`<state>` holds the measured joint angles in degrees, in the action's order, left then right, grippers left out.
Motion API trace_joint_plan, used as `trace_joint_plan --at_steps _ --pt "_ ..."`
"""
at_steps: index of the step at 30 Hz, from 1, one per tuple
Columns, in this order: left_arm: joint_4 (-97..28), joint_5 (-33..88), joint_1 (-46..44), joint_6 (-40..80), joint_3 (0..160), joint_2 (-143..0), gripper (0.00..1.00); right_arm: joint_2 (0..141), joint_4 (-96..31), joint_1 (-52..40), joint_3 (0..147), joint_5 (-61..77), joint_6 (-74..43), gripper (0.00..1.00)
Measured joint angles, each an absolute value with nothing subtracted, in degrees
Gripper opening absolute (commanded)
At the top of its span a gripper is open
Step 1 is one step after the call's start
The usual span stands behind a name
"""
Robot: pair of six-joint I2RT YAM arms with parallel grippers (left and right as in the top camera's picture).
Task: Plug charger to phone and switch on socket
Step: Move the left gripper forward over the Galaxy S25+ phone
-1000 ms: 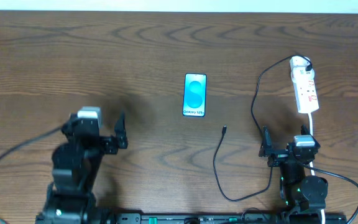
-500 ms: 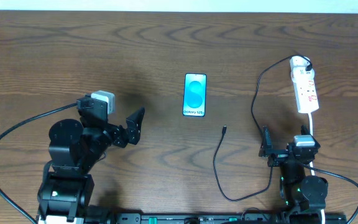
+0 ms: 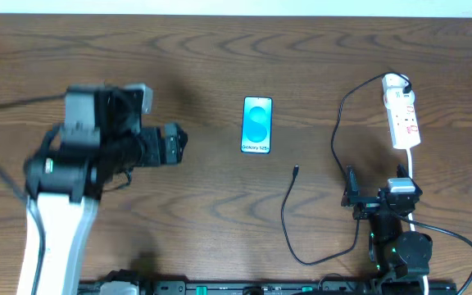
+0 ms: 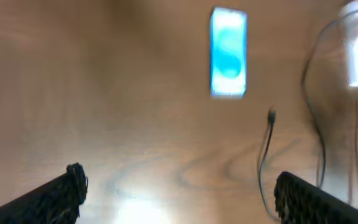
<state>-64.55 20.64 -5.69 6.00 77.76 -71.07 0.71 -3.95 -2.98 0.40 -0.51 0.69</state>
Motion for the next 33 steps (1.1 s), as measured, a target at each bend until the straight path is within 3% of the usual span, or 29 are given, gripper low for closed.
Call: trace_joint_plan --at_steps 9,33 --pt "-66.32 24.21 -8.38 7.46 82.37 -84.86 0.98 0.69 -4.05 -2.98 0.40 -0.49 0.71 0.99" --pt "-63.81 27.38 -12.32 12.60 82.35 -85.19 0.98 0.69 -4.05 -2.98 0.40 -0.49 0.71 0.99"
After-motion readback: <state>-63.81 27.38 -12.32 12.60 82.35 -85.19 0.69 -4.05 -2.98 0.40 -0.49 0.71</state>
